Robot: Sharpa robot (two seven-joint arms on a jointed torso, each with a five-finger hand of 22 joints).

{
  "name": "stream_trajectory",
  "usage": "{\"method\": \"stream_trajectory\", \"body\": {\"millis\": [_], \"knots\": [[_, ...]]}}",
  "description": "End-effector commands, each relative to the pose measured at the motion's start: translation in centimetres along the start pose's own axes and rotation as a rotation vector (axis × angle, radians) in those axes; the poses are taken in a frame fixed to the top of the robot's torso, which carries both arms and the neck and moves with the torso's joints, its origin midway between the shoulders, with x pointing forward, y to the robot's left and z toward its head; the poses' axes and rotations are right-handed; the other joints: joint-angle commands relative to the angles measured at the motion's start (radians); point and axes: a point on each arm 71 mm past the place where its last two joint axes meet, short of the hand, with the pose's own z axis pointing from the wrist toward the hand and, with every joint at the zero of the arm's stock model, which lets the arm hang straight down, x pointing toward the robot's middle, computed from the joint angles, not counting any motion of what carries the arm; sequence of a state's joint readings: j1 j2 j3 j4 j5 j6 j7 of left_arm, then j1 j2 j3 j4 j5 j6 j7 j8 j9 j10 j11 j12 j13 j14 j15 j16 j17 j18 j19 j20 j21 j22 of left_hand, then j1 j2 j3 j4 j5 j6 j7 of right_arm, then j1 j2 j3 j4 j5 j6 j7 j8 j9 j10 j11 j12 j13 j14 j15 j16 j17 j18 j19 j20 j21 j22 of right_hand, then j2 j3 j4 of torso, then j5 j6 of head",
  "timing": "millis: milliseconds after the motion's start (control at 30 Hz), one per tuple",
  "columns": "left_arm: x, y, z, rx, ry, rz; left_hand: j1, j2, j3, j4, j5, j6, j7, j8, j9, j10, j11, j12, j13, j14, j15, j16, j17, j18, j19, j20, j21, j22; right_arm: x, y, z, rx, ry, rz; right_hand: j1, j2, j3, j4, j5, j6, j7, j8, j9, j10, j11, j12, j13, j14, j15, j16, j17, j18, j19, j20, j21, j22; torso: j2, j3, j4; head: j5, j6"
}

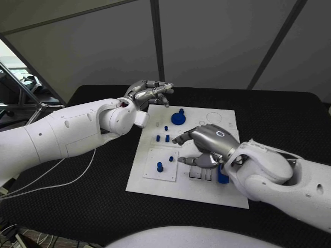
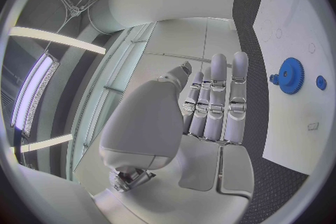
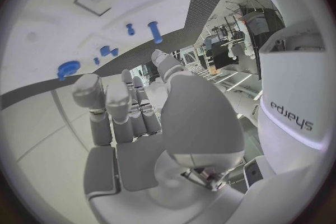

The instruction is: Assemble the parts on the task board

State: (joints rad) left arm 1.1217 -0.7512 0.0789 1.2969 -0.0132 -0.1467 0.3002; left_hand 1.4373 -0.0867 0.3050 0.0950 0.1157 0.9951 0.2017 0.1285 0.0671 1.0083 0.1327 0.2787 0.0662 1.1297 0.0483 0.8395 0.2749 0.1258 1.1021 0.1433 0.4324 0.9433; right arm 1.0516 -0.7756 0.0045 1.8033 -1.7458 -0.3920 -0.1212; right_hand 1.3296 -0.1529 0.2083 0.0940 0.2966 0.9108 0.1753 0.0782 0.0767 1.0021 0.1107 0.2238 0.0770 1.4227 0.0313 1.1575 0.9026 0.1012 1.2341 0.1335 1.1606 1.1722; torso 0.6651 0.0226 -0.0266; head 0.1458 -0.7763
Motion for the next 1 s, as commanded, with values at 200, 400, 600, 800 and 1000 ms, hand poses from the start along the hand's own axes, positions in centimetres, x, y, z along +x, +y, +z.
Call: {"method": "stream_trajectory", "body": {"millis": [200, 400, 600, 800, 1000], "knots": [[-0.3, 0.3, -0.3, -0.006, 0.013, 0.006, 0.0, -0.008, -0.001, 0.0, 0.001, -0.004, -0.001, 0.008, 0.0, -0.008, 0.0, 0.002, 0.0, -0.005, 0.001, -0.005, -0.002, 0.055, -0.008, 0.003, -0.005, -0.001, -4.0, -5.8, -4.8, 0.371, -0.065, 0.24, -0.057, -0.022, -0.108, 0.076, 0.014, 0.125, -0.059, 0.067, 0.021, 0.368, -0.08, 0.243, 0.144, 0.074, -0.07, 0.127, 0.179, -0.033, 0.157, -0.054, 0.178, 0.168, -0.01, -0.0027, -0.0168, -0.046, 0.013], [-0.3, 0.6, -0.3, -0.009, 0.017, 0.007, -0.012, -0.016, -0.008, 0.003, 0.0, 0.004, -0.007, 0.015, 0.002, -0.007, -0.003, 0.006, 0.001, -0.005, 0.001, -0.003, -0.003, 0.055, -0.009, 0.004, -0.007, -0.002, -4.5, -7.5, -7.9, 0.549, 0.0, 0.259, -0.053, 0.024, -0.272, 0.189, 0.059, 0.14, -0.088, 0.164, 0.082, 0.457, -0.099, 1.136, 1.2, 0.11, -0.079, 0.3, 0.448, -0.069, 0.251, -0.08, 0.311, 0.301, -0.01, -0.009, -0.0221, -0.087, 0.015], [-0.4, 0.7, -0.5, -0.009, 0.019, 0.007, -0.016, -0.017, -0.01, 0.004, 0.0, 0.005, -0.008, 0.016, 0.002, -0.007, -0.004, 0.007, 0.001, -0.005, 0.001, -0.003, -0.004, 0.055, -0.009, 0.004, -0.007, -0.003, -3.4, -7.7, -9.6, 0.667, 0.058, 0.229, -0.046, 0.042, -0.324, 0.194, 0.074, 0.118, -0.081, 0.206, 0.114, 0.507, -0.096, 1.248, 1.357, 0.127, -0.082, 0.355, 0.548, -0.088, 0.301, -0.072, 0.371, 0.36, -0.014, -0.009, -0.0285, -0.103, 0.011], [-0.4, 0.7, -0.6, -0.01, 0.019, 0.007, -0.016, -0.017, -0.01, 0.004, 0.0, 0.005, -0.008, 0.016, 0.002, -0.007, -0.004, 0.007, 0.001, -0.005, 0.001, -0.003, -0.004, 0.055, -0.009, 0.004, -0.007, -0.003, -1.7, -7.6, -10.9, 0.769, 0.113, 0.225, -0.095, 0.048, -0.362, 0.199, 0.077, 0.087, -0.077, 0.228, 0.133, 0.517, -0.091, 1.268, 1.388, 0.134, -0.078, 0.377, 0.592, -0.09, 0.306, -0.068, 0.377, 0.367, -0.017, -0.0119, -0.0318, -0.105, 0.007], [-0.4, 0.7, -0.7, -0.013, 0.02, 0.008, -0.016, -0.017, -0.01, 0.004, 0.0, 0.005, -0.008, 0.016, 0.002, -0.007, -0.004, 0.007, 0.001, -0.005, 0.001, -0.003, -0.004, 0.055, -0.009, 0.004, -0.007, -0.003, -0.8, -7.2, -11.1, 0.794, 0.136, 0.234, -0.108, 0.052, -0.37, 0.199, 0.106, 0.075, -0.076, 0.242, 0.144, 0.519, -0.09, 1.271, 1.395, 0.135, -0.076, 0.383, 0.601, -0.089, 0.305, -0.066, 0.376, 0.366, -0.016, -0.0114, -0.0301, -0.11, 0.007]]}}
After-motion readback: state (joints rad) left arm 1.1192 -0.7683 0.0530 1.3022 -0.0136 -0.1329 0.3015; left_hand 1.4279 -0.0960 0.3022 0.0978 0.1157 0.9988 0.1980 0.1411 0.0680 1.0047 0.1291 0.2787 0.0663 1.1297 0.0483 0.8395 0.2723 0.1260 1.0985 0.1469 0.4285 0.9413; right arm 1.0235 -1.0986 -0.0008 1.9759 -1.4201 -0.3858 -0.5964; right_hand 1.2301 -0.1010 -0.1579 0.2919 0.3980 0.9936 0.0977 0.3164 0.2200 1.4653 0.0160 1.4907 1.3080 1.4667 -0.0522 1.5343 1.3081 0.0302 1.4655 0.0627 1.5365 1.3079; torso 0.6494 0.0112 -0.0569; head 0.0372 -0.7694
